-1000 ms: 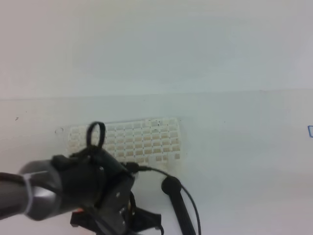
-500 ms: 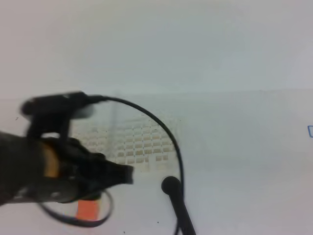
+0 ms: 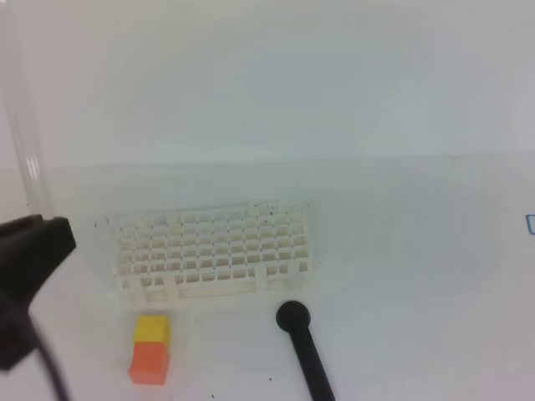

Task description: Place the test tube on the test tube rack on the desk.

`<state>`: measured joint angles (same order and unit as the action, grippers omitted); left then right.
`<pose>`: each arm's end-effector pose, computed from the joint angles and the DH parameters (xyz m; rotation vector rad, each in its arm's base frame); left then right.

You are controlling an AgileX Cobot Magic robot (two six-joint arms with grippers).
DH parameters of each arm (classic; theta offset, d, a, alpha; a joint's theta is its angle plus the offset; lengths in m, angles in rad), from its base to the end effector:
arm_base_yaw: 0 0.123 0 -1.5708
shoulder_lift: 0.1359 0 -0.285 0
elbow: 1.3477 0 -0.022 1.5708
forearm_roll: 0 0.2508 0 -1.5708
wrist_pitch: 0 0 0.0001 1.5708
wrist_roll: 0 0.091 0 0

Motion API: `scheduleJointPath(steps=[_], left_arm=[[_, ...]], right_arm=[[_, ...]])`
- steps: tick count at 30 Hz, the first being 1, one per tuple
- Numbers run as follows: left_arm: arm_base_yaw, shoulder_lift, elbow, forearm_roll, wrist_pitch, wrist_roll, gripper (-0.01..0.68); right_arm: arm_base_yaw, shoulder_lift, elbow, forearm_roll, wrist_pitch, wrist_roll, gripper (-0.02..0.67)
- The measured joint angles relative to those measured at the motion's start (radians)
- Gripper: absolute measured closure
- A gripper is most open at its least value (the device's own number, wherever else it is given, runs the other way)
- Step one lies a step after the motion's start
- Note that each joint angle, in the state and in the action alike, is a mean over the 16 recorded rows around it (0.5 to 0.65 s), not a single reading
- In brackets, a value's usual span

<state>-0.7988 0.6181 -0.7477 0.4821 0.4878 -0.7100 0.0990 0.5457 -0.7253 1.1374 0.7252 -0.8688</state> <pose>0.0972 -0.0715 0.3738 0.3146 1.7975 -0.5724 0.0813 0.0632 0.3834 -0.4553 1.6301 0.7200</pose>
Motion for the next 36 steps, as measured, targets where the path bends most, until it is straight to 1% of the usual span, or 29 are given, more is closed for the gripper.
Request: scheduleJointPath(steps=[4, 9, 12, 15, 19, 24, 28, 32, 36], left_arm=[[0.0, -0.105, 0.162, 0.059, -0.248, -0.006, 0.562], [0.0, -0.188, 0.345, 0.112, -0.539, -0.008, 0.562], [0.0, -0.212, 0.425, 0.137, -0.669, -0.01, 0.562], [0.0, -0.222, 0.476, 0.157, -0.754, -0.011, 0.563], [0.0, -0.222, 0.504, 0.17, -0.802, -0.014, 0.563], [0.0, -0.22, 0.51, 0.173, -0.809, -0.018, 0.563], [0.0, -0.22, 0.51, 0.175, -0.813, -0.018, 0.563], [0.0, -0.22, 0.51, 0.175, -0.817, -0.018, 0.563], [0.0, -0.22, 0.51, 0.175, -0.821, -0.018, 0.563]], right_arm=[[0.005, 0.053, -0.042, 0.049, 0.043, -0.106, 0.65], [0.041, 0.12, -0.1, 0.028, 0.098, -0.178, 0.65], [0.085, 0.162, -0.13, 0.005, 0.118, -0.207, 0.65], [0.144, 0.205, -0.156, -0.017, 0.125, -0.228, 0.647], [0.246, 0.272, -0.189, -0.036, 0.12, -0.255, 0.611], [0.391, 0.371, -0.238, 0.004, 0.085, -0.323, 0.512], [0.497, 0.461, -0.289, 0.094, 0.037, -0.398, 0.42], [0.58, 0.56, -0.346, 0.223, -0.005, -0.481, 0.332], [0.64, 0.656, -0.404, 0.357, -0.035, -0.555, 0.276]])
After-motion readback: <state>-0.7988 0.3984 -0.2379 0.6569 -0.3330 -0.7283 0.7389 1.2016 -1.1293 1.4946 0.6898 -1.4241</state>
